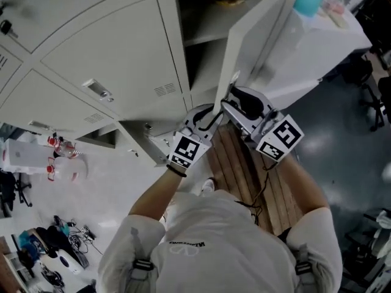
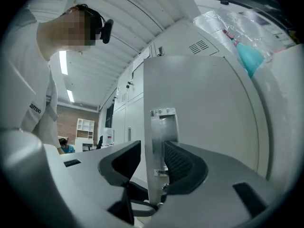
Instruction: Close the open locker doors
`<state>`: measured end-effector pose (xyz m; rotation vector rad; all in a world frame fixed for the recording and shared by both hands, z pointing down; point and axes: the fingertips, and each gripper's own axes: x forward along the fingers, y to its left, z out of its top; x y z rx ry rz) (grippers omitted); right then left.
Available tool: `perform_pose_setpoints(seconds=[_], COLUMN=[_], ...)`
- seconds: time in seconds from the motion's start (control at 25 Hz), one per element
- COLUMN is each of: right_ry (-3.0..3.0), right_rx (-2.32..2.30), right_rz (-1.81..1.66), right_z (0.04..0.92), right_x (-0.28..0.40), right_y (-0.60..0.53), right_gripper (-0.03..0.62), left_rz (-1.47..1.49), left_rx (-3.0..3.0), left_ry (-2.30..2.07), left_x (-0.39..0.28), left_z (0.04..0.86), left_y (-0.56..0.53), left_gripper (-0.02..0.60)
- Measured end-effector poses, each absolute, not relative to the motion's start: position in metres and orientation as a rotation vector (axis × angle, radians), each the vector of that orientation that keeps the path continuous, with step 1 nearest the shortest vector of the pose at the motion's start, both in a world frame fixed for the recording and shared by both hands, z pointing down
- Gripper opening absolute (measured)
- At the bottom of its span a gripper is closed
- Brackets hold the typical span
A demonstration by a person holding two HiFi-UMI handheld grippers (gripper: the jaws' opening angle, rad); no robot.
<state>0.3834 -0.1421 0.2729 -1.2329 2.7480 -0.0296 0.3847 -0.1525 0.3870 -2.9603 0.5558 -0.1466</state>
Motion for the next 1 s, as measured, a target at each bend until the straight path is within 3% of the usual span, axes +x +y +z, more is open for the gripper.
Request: perform_pose_setpoints(seconds=[0.4, 0.48, 0.64, 1.0], right_ry=[2.802, 2.799, 2.796, 2.768], right_rx=[-1.085, -1.076, -1.07, -1.127], right_rz=[-0.009, -0.011, -0.011, 0.008], right_z=[0.272, 0.272, 0.272, 0.272], right_x=[0.367, 0.364, 0.358, 0.351], right_y=[-0.184, -0.195, -0.215, -0.254], right_gripper=[0.06, 0.055, 0.049, 0.038], left_rz=[-0.204, -0.229, -0.198, -0.143], left_rx=[-2.905, -2.87, -2.824, -2.773], left_ry=[0.791, 0.889, 1.05, 1.28], left_x=[0.357, 0.346, 0.326, 0.333], left_z=[0.387, 0.387, 0.385, 0.384], left_y=[-0.194, -0.2, -0.209, -0.254], left_gripper=[0.098, 0.097, 0.031, 0.005])
